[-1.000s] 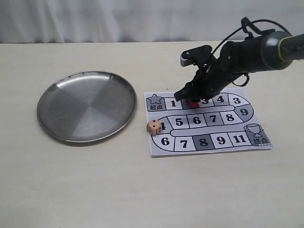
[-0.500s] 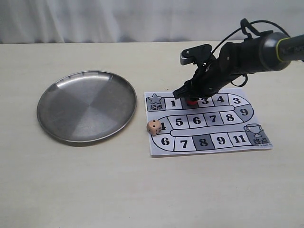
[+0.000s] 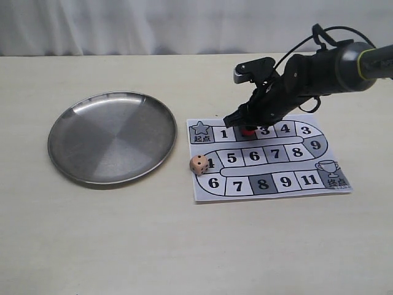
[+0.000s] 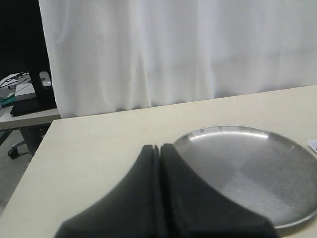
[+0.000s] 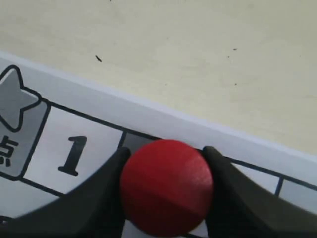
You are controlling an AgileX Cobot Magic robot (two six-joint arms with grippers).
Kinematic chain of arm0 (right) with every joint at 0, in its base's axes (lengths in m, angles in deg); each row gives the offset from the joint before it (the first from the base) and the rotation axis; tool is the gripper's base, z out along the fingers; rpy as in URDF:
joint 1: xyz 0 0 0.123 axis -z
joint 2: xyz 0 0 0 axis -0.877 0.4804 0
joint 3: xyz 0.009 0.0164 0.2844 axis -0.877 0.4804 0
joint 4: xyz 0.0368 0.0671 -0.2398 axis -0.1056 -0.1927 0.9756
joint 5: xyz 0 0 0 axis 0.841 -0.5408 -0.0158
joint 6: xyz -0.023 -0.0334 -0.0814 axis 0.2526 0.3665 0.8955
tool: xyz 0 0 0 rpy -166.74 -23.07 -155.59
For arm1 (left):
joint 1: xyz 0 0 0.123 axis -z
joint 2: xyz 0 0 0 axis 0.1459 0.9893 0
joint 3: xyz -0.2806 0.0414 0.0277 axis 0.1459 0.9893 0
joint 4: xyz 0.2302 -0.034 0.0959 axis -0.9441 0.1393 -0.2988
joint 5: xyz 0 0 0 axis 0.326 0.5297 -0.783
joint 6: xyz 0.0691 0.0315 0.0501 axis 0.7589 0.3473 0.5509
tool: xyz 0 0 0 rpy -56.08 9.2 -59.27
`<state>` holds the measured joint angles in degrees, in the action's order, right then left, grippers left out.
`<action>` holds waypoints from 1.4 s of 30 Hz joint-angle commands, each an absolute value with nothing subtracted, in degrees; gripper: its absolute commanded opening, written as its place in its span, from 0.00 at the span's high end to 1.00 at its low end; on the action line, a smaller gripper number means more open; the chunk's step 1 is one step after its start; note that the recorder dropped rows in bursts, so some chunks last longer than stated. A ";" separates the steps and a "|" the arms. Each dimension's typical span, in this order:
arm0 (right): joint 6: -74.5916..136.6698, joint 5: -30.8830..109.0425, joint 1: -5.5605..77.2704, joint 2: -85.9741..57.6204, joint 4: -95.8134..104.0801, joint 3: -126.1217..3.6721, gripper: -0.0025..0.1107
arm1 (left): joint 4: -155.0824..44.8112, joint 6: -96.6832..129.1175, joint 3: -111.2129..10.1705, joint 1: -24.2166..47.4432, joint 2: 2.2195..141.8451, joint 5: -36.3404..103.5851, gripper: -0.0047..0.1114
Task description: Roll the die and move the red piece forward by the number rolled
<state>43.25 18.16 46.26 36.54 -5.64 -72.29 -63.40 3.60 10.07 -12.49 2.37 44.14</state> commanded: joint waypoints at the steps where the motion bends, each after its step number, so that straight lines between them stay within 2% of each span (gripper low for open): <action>1: 43.56 12.58 46.45 38.70 -5.66 -71.18 0.79 | -63.37 3.55 10.17 -12.68 2.22 43.59 0.96; 6: 43.06 11.61 46.45 38.44 -5.66 -71.66 0.47 | -63.37 3.55 10.17 -12.68 2.22 43.59 0.96; 9: 43.06 12.28 46.45 36.32 -5.44 -71.99 0.37 | -63.37 3.55 10.17 -12.68 2.22 43.59 0.96; 11: 43.19 12.04 46.59 33.88 -4.89 -73.17 0.37 | -63.37 3.55 10.17 -12.68 2.22 43.59 0.96; 13: 43.19 11.94 46.74 30.89 -3.86 -74.45 0.41 | -63.37 3.55 10.17 -12.68 2.22 43.59 0.96; 15: 43.19 11.94 46.74 27.31 -3.70 -75.73 0.52 | -63.37 3.55 10.17 -12.68 2.22 43.59 0.96; 20: 43.19 13.24 46.74 15.49 -3.97 -76.90 0.94 | -63.37 3.55 10.17 -12.68 2.22 43.59 0.96; 24: 43.77 14.10 46.74 6.88 -3.97 -75.12 0.94 | -63.37 3.55 10.17 -12.68 2.22 43.59 0.96; 30: 43.63 20.88 46.46 -6.84 -3.97 -63.82 0.94 | -63.37 3.55 10.17 -12.68 2.22 43.59 0.96; 42: 42.94 42.08 46.46 -36.63 -9.87 -25.45 0.94 | -63.37 3.55 10.17 -12.68 2.22 43.59 0.96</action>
<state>43.16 36.51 46.38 -30.63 -7.75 -32.56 -63.40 3.60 10.07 -12.49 2.37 44.14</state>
